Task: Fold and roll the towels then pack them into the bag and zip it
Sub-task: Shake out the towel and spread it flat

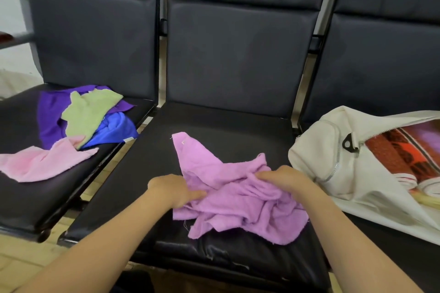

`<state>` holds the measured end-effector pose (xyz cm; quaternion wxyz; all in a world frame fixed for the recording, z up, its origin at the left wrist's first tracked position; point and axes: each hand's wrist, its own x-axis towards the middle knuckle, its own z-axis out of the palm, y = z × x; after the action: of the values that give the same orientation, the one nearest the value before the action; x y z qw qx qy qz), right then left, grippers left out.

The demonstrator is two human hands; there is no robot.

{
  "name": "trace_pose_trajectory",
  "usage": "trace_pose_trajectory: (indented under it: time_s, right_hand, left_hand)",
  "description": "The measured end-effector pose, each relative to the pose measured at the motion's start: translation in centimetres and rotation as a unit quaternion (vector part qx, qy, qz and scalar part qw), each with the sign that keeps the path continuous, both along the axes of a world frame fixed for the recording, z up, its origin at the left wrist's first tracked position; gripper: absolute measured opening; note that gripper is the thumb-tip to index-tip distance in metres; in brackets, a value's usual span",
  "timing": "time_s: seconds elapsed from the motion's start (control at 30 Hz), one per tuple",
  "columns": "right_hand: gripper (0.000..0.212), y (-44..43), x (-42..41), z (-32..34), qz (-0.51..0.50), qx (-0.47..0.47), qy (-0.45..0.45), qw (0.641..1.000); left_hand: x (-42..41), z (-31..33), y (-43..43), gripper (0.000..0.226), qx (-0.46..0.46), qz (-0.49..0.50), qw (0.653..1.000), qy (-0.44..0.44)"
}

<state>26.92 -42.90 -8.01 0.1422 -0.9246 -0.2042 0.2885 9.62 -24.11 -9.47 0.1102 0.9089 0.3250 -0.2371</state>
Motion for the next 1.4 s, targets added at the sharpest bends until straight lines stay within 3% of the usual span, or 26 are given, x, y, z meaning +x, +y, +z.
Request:
trace_pose_trajectory:
  time_s: [0.07, 0.13, 0.2, 0.23, 0.3, 0.37, 0.43, 0.47, 0.53, 0.57, 0.63, 0.7, 0.73, 0.8, 0.83, 0.9, 0.97, 1.0, 1.07, 1.17, 1.2, 1.23, 1.27, 1.3, 1.37, 1.4]
  right_hand:
    - [0.036, 0.1, -0.6, 0.7, 0.030, -0.013, 0.081, 0.996]
    - [0.030, 0.1, -0.3, 0.0, 0.013, 0.157, 0.137, 0.978]
    - [0.028, 0.1, -0.3, 0.4, -0.095, 0.414, 0.187, 0.886]
    - [0.026, 0.2, -0.1, 0.7, -0.168, 0.491, 0.194, 0.833]
    - [0.024, 0.3, 0.6, 1.7, -0.286, 0.562, 0.181, 0.755]
    - [0.023, 0.0, 1.2, 2.7, -0.336, 0.584, 0.149, 0.724]
    - [0.016, -0.7, 1.8, 4.2, -0.312, 0.616, 0.145, 0.708]
    - [0.014, -1.0, 2.0, 5.2, -0.273, 0.644, 0.159, 0.697]
    - [0.036, -1.6, 2.6, 7.5, -0.192, 0.671, 0.160, 0.698]
    - [0.043, -1.8, 2.7, 9.1, -0.165, 0.648, 0.111, 0.735]
    - [0.039, -2.2, 2.5, 13.2, -0.134, 0.546, -0.063, 0.825]
    - [0.036, -2.7, 2.4, 17.1, -0.127, 0.503, -0.187, 0.834]
    - [0.033, -2.9, 2.3, 18.9, -0.119, 0.514, -0.210, 0.823]
    - [0.013, -3.2, 2.3, 22.1, -0.112, 0.557, -0.207, 0.797]
    - [0.004, -3.4, 2.3, 23.4, -0.115, 0.582, -0.189, 0.783]
    - [0.017, -3.9, 2.5, 25.4, -0.112, 0.642, -0.133, 0.747]
    - [0.023, -4.5, 2.0, 26.9, -0.084, 0.692, -0.076, 0.713]
    - [0.026, -4.8, 1.8, 27.5, -0.063, 0.703, -0.054, 0.706]
    - [0.035, -5.4, 1.5, 28.3, -0.042, 0.680, -0.065, 0.730]
    - [0.028, -6.0, 0.7, 28.9, -0.057, 0.540, -0.238, 0.805]
    - [0.022, -6.1, 0.4, 29.1, -0.075, 0.526, -0.265, 0.805]
    - [0.017, -6.1, 0.0, 29.2, -0.093, 0.536, -0.270, 0.794]
    - [0.015, -6.1, -0.1, 29.1, -0.113, 0.558, -0.258, 0.781]
    - [0.015, -6.1, -0.1, 29.1, -0.131, 0.579, -0.239, 0.768]
    - [0.014, -6.2, -0.4, 29.1, -0.165, 0.618, -0.181, 0.747]
    - [0.014, -6.3, -0.5, 29.2, -0.174, 0.632, -0.158, 0.739]
  left_hand:
    - [0.4, -2.2, -0.4, 0.035, -0.010, 0.010, 0.999, -0.052]
    - [1.2, -2.9, -0.5, 0.025, -0.065, 0.006, 0.992, -0.108]
    - [2.1, -1.9, 0.1, 0.017, -0.152, 0.088, 0.965, -0.197]
    - [2.5, -1.2, 0.8, 0.021, -0.199, 0.152, 0.934, -0.254]
    - [2.8, 0.6, 2.1, 0.018, -0.326, 0.296, 0.818, -0.370]
    - [2.4, 3.0, 3.8, 0.016, -0.441, 0.361, 0.667, -0.480]
    - [1.9, 5.9, 5.6, 0.016, -0.514, 0.317, 0.576, -0.551]
    - [1.6, 7.6, 6.3, 0.010, -0.535, 0.268, 0.559, -0.573]
    - [1.2, 10.8, 7.6, 0.014, -0.525, 0.184, 0.568, -0.607]
    - [1.0, 12.2, 8.3, 0.023, -0.488, 0.167, 0.598, -0.613]
    - [0.9, 14.8, 9.6, 0.039, -0.338, 0.165, 0.715, -0.589]
    - [0.5, 17.8, 10.1, 0.049, -0.104, 0.160, 0.853, -0.486]
    - [0.2, 19.3, 10.3, 0.044, -0.019, 0.166, 0.884, -0.437]
    - [-0.5, 22.3, 10.3, 0.028, -0.052, 0.200, 0.872, -0.444]
    - [-0.9, 23.5, 10.1, 0.028, -0.150, 0.219, 0.837, -0.479]
    - [-1.3, 25.0, 9.9, 0.044, -0.376, 0.202, 0.716, -0.553]
    - [-1.6, 25.6, 9.1, 0.080, -0.465, 0.143, 0.616, -0.620]
    - [-1.6, 25.6, 8.6, 0.093, -0.469, 0.112, 0.609, -0.630]
    - [-1.6, 25.6, 7.7, 0.101, -0.426, 0.097, 0.680, -0.588]
    - [-2.2, 26.1, 6.7, 0.079, -0.135, 0.070, 0.898, -0.413]
    - [-2.4, 26.2, 6.7, 0.063, -0.065, 0.077, 0.920, -0.380]
    - [-2.5, 26.4, 6.4, 0.048, -0.080, 0.100, 0.912, -0.390]
    - [-2.7, 26.4, 6.1, 0.032, -0.175, 0.125, 0.872, -0.440]
    - [-2.7, 26.3, 6.2, 0.023, -0.297, 0.158, 0.797, -0.502]
    - [-2.6, 26.3, 6.9, 0.043, -0.472, 0.160, 0.655, -0.568]
    - [-2.5, 26.1, 7.1, 0.071, -0.502, 0.137, 0.627, -0.581]
